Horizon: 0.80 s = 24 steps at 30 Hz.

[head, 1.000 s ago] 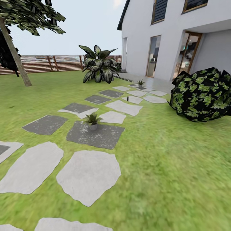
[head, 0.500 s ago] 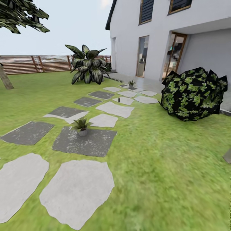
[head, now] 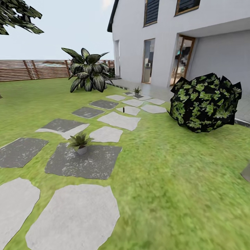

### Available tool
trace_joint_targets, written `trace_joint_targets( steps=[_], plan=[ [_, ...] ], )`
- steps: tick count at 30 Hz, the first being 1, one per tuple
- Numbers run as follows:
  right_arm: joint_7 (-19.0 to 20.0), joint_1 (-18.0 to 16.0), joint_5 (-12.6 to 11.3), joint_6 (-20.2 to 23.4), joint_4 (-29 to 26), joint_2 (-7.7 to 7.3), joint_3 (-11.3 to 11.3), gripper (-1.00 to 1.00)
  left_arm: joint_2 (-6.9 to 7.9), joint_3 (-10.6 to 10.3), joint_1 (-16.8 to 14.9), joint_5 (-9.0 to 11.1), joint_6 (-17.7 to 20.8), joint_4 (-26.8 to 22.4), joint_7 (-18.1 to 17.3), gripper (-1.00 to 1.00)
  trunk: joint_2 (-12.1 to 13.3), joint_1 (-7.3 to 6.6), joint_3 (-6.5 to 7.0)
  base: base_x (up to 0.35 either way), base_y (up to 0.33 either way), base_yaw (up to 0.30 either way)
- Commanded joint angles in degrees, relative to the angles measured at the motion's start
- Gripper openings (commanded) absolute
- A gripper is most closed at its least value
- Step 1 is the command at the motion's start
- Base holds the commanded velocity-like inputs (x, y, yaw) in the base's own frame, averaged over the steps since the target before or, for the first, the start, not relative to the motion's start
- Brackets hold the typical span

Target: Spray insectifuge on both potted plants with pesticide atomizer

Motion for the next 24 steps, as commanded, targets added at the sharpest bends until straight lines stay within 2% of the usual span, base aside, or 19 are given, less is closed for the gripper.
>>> trace_joint_targets(
  steps=[1, 24],
  plan=[
    [-0.03, -0.03, 0.32, -0.16, 0.04, -0.01, -0.02, 1.0, -0.01, 0.16, -0.03, 0.02, -0.18, 0.06, -0.02, 1.0, -0.02, 0.03, -0.05, 0.339, 0.0, -0.001],
    [-0.03, -0.03, 0.41, -0.16, 0.55, 0.0, 0.05, 1.0, -0.01, 0.21, -0.03, 0.0, -0.18, 0.09, -0.02, 1.0, -0.02, 0.03, -0.05, 0.339, -0.009, 0.0]
  ],
)
